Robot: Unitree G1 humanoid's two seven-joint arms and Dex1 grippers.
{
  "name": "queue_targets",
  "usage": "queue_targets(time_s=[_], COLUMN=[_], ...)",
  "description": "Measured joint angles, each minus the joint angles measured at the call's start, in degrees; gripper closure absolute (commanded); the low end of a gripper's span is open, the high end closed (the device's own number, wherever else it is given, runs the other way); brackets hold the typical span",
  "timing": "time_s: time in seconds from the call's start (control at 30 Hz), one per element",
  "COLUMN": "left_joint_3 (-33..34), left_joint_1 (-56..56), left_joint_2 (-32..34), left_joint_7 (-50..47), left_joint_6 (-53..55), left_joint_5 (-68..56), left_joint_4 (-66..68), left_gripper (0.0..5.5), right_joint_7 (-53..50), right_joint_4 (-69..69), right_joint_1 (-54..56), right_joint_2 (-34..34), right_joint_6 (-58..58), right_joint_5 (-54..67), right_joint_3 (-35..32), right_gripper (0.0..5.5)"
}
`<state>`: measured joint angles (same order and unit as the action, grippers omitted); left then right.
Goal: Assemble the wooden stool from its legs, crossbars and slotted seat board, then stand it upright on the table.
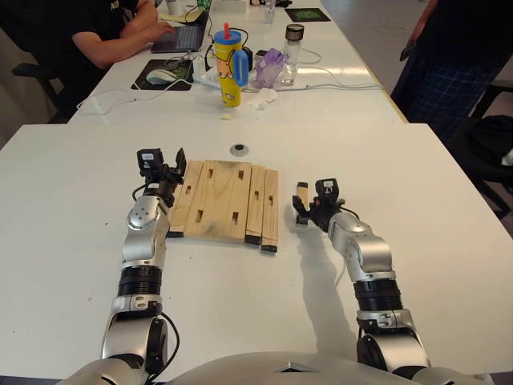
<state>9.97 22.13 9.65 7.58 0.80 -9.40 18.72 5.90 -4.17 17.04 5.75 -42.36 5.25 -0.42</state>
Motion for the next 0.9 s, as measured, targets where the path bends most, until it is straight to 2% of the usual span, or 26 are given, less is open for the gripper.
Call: queue_targets(time_s=[0.1, 0.17, 0.5, 0.7, 0.77, 0.9], left_joint_3=[-0.2, -0.3, -0.3, -1.3, -2.2, -0.2], left_joint_1=[0.0, 0.0, 0.1, 0.3, 1.0, 3.2], left_joint_2=[0.0, 0.0, -0.1, -0.3, -0.6, -4.3], left_joint_7=[0.0, 0.0, -0.1, 2.9, 6.1, 14.1], left_joint_6=[0.0, 0.0, 0.1, 2.5, 5.0, 18.2], left_joint_5=[0.0, 0.0, -0.1, -1.5, -3.8, -19.4], left_joint_4=[0.0, 0.0, 0.0, -0.6, -1.4, -4.8], left_gripper=[2.51, 2.51, 2.51, 2.51, 2.51, 2.51], right_joint_7=[-0.8, -1.5, -3.8, -1.8, -1.4, 1.3], right_joint_4=[0.4, 1.2, 2.1, 1.9, 1.6, 2.8], right_joint_1=[0.0, 0.0, 0.5, -0.5, -0.8, -1.4], right_joint_2=[-1.2, -1.9, -2.4, -2.2, -2.6, -2.6], right_joint_6=[-1.0, -2.3, -6.1, -3.1, -1.2, 8.8], right_joint_5=[0.2, -0.1, -2.1, 0.3, 1.7, 2.7], right_joint_3=[-0.1, 0.8, 2.7, -1.1, -2.4, -3.5], right_gripper=[1.4, 1.67, 3.25, 4.19, 4.2, 4.2])
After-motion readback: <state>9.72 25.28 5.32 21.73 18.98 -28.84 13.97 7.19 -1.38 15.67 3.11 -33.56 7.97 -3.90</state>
